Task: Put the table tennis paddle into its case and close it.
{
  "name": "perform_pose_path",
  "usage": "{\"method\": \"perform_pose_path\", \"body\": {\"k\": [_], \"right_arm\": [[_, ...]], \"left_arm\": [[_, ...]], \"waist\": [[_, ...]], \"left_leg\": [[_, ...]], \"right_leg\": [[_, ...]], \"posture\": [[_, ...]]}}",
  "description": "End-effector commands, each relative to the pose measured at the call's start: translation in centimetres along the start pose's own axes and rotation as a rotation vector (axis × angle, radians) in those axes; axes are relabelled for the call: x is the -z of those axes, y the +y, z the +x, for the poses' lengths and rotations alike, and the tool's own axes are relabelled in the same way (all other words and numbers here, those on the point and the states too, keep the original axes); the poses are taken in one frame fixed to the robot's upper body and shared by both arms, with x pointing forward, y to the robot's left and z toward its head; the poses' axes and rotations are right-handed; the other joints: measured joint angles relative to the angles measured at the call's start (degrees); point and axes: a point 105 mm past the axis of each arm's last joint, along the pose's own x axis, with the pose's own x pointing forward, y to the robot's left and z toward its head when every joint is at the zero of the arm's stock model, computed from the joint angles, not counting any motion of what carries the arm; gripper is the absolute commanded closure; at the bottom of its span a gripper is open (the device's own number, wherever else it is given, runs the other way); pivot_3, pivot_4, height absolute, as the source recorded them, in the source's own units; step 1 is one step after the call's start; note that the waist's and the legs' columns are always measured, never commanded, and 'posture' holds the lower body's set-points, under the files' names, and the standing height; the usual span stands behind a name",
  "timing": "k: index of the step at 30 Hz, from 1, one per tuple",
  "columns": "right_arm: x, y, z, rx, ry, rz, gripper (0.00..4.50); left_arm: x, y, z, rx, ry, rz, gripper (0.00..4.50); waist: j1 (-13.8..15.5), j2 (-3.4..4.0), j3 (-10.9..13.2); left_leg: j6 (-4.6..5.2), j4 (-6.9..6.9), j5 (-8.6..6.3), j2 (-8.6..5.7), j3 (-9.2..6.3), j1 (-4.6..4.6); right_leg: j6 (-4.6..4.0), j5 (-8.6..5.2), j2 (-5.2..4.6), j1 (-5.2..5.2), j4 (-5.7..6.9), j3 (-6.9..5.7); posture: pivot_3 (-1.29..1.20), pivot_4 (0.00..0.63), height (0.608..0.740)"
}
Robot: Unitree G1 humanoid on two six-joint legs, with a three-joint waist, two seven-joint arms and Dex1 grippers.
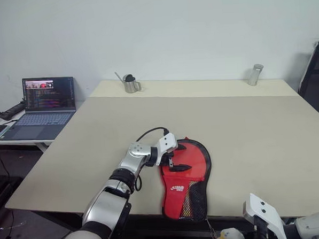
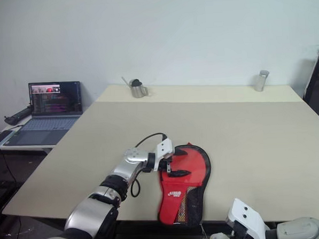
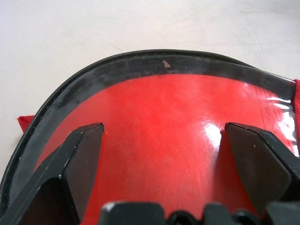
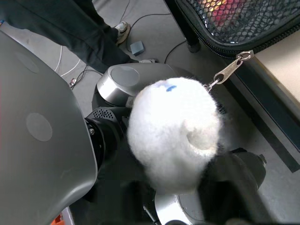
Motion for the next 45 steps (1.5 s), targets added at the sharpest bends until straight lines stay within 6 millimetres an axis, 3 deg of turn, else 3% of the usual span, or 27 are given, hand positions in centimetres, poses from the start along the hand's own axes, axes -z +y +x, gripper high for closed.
{"method": "perform_pose_path", "body": {"k": [1, 2, 6, 10, 15, 18, 21, 24, 26, 29, 32, 41, 45], "right_arm": [[-0.9, 0.8, -0.4, -0.038, -0.031, -0.051, 1.69], [-1.1, 1.0, -0.5, -0.049, -0.038, -0.053, 1.39], [-2.3, 0.4, -1.1, -0.033, -0.086, -0.073, 1.39], [-4.3, -2.2, -2.0, 0.033, -0.165, -0.079, 1.39], [-5.5, -4.0, -1.9, 0.068, -0.213, -0.07, 1.39], [-5.8, -4.4, -1.7, 0.074, -0.232, -0.078, 1.39], [-6.6, -5.6, -1.8, 0.133, -0.274, -0.121, 1.39], [-7.8, -7.4, -2.1, 0.19, -0.343, -0.145, 1.39], [-8.6, -8.3, -2.2, 0.206, -0.386, -0.162, 1.39], [-10.0, -9.2, -2.2, 0.209, -0.432, -0.207, 1.39], [-10.7, -10.9, -2.9, 0.21, -0.446, -0.25, 1.39], [-11.8, -16.7, -5.2, 0.291, -0.441, -0.341, 1.39], [-12.6, -17.2, -4.7, 0.311, -0.432, -0.38, 1.39]], "left_arm": [[3.9, -1.8, 0.1, 0.045, 0.14, -0.062, 0.0], [3.8, -1.8, 0.1, 0.044, 0.139, -0.062, 0.0], [3.6, -1.7, 0.3, 0.036, 0.131, -0.061, 0.0], [2.7, -1.2, 0.2, 0.015, 0.083, -0.06, 0.0], [-0.2, -0.2, -1.7, 0.017, -0.053, -0.031, 0.0], [-2.2, 0.0, -4.6, 0.011, -0.122, 0.01, 0.0], [-3.4, -0.6, -9.8, -0.04, -0.153, -0.006, 0.0], [-3.0, -3.2, -14.6, -0.115, -0.109, -0.058, 0.0], [-2.5, -4.9, -15.8, -0.151, -0.074, -0.095, 0.0], [-2.2, -6.2, -16.6, -0.214, -0.063, -0.136, 0.0], [-2.4, -6.5, -15.8, -0.259, -0.072, -0.134, 0.0], [-3.8, -4.9, -13.7, -0.403, -0.144, -0.087, 0.0], [-2.7, -4.7, -13.6, -0.441, -0.143, -0.101, 0.0]], "waist": [[0.0, -0.02, 0.0], [0.0, -0.01, 0.0], [0.0, -0.03, 0.0], [0.0, -0.03, 0.0], [0.0, -0.04, 0.1], [-0.4, 0.03, 0.1], [-0.8, 0.07, 0.3], [-1.4, 0.22, 0.5], [-1.5, 0.45, 0.7], [-0.2, 0.69, 1.0], [0.9, 0.63, 1.1], [0.8, 0.53, 1.2], [0.4, 0.55, 1.2]], "left_leg": [[0.0, 0.0, 0.0, 0.0, -0.01, 0.0], [0.0, 0.0, 0.0, 0.0, -0.01, 0.0], [0.0, 0.0, 0.0, 0.01, -0.02, 0.0], [0.0, 0.01, 0.0, 0.02, -0.02, 0.01], [0.01, -0.11, 0.0, 0.03, -0.04, -0.17], [0.02, -0.11, 0.01, 0.03, -0.03, -1.03], [0.0, -0.08, 0.01, 0.02, 0.02, -1.41], [-0.02, -0.11, 0.02, 0.1, -0.08, -1.42], [-0.02, -0.1, 0.02, 0.09, -0.07, -1.38], [-0.01, -0.09, 0.01, 0.03, -0.07, -1.13], [-0.01, 0.12, 0.02, 0.02, -0.13, -1.03], [-0.01, 0.01, 0.01, 0.02, 0.1, -1.11], [-0.01, 0.0, 0.01, 0.04, 0.1, -1.1]], "right_leg": [[0.0, 0.0, 0.0, 0.0, 0.0, -0.01], [0.0, 0.0, 0.0, 0.0, 0.0, -0.01], [0.0, 0.0, -0.01, 0.0, -0.02, -0.01], [0.07, 0.04, -0.01, 0.0, -0.12, -0.01], [0.13, 0.11, -0.02, -0.05, -0.4, -0.02], [-0.26, 0.36, 0.01, -0.74, -0.27, 0.0], [-0.45, 0.24, 0.02, -1.27, 0.14, 0.09], [-0.64, 0.12, 0.07, -1.36, 0.27, 0.03], [-0.67, 0.11, 0.05, -1.32, 0.29, 0.04], [-0.67, 0.1, -0.08, -1.07, 0.17, 0.02], [-0.64, 0.12, -0.09, -1.14, 0.15, -0.03], [-0.63, 0.21, -0.08, -1.12, 0.35, 0.07], [-0.65, 0.2, -0.02, -1.14, 0.41, 0.07]], "posture": [[0.0, 0.15, 0.74], [0.0, 0.15, 0.74], [0.0, 0.15, 0.74], [0.0, 0.15, 0.74], [0.0, 0.15, 0.74], [0.0, 0.15, 0.74], [0.0, 0.15, 0.74], [0.0, 0.15, 0.74], [0.0, 0.15, 0.74], [0.0, 0.15, 0.74], [0.0, 0.15, 0.74], [0.0, 0.15, 0.74], [0.0, 0.15, 0.74]]}}
